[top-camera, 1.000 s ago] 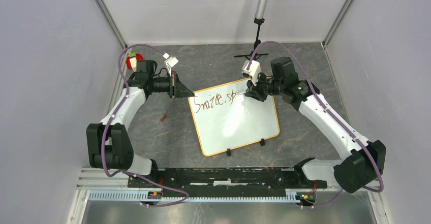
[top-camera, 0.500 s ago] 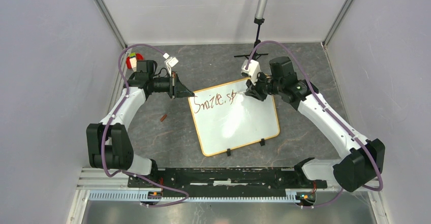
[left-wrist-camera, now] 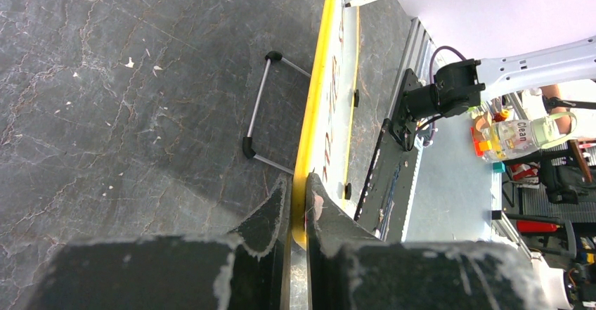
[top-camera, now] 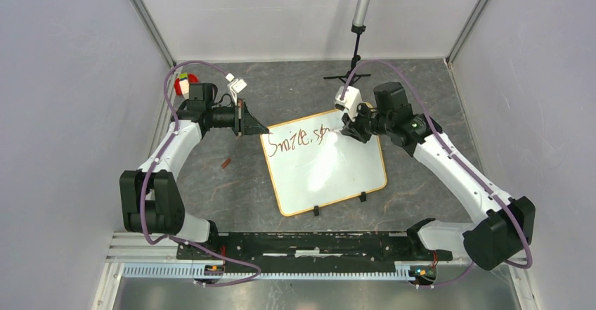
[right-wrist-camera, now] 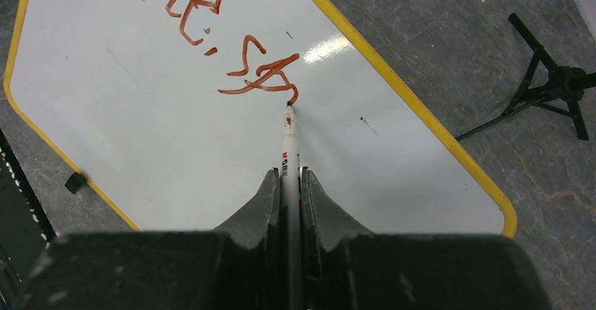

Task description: Write a sentence on the whiteboard

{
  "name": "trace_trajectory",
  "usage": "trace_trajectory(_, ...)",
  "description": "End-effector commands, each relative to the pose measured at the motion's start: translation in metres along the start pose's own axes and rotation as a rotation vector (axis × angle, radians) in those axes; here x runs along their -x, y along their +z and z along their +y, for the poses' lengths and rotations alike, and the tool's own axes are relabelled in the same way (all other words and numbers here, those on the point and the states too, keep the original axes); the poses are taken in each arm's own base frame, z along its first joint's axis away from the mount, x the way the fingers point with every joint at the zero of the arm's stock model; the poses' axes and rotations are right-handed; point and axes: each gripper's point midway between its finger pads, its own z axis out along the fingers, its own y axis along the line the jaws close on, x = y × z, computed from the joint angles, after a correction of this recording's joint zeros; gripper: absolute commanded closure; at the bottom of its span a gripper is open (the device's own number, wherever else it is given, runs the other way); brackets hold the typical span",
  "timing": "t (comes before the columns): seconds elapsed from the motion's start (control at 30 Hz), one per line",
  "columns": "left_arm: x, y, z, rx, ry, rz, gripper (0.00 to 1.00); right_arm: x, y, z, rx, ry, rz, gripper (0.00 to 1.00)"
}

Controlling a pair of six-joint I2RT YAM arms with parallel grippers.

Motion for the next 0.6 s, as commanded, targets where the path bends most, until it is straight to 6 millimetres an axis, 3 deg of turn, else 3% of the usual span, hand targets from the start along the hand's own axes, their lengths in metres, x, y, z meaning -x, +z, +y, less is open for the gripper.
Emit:
trace_trajectory(0.0,0.003,0.007,0.002,0.015,0.001,0.012,0.97,-0.003,-0.002,0.011,0.020,-0.014,0.003,1.00)
trace_trajectory(0.13,0.003,0.006,0.001,0.015,0.001,0.012,0.98,-0.001,0.001,0.017,0.031,-0.028,0.004,1.00)
trace_trajectory(0.57,0.003,0.007,0.002,0.013,0.001,0.013,0.98,0.015,-0.007,-0.008,-0.075,-0.049,-0.007,1.00)
